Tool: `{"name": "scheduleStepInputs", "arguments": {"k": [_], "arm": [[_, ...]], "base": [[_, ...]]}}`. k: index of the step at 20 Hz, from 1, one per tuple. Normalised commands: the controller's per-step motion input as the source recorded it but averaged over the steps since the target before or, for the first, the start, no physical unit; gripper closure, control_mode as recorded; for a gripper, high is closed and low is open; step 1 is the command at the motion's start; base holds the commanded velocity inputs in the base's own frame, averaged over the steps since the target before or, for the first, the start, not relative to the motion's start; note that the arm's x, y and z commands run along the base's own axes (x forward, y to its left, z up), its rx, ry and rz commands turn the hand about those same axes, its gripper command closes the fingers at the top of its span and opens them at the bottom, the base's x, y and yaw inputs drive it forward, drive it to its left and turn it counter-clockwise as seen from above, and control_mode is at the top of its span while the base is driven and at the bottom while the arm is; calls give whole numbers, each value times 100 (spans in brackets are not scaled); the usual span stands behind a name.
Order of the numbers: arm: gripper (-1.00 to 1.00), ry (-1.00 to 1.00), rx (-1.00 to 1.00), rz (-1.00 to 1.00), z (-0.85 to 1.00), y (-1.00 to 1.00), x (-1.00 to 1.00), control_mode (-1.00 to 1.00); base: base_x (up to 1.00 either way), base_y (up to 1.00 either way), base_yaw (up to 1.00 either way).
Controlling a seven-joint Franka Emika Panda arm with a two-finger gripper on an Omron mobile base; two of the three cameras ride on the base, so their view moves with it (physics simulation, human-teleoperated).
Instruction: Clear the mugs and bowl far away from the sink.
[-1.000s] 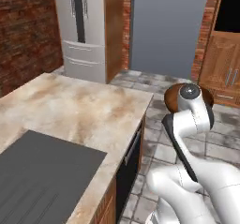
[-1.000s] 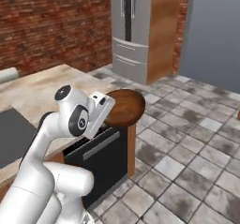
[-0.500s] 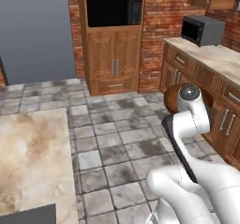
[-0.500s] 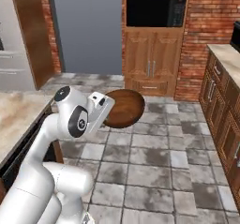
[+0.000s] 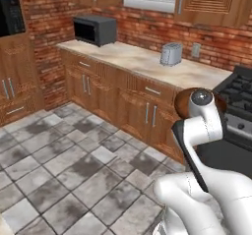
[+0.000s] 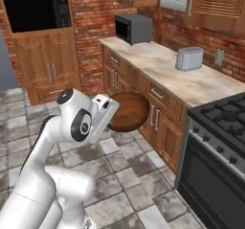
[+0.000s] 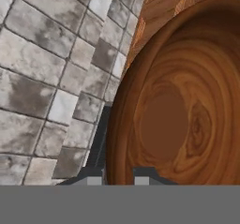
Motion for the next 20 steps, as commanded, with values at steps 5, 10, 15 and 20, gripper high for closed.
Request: {"name": "scheduleStepInputs", "arguments": {"k": [5, 10, 15, 20], "arm": [[100, 0, 0, 0, 0, 0, 0, 100], [100, 0, 0, 0, 0, 0, 0, 100], [100, 0, 0, 0, 0, 0, 0, 100], [100, 0, 0, 0, 0, 0, 0, 100]], "base": [[58, 41, -51], [89, 45, -36], [89, 62, -38], [87, 78, -40]]}}
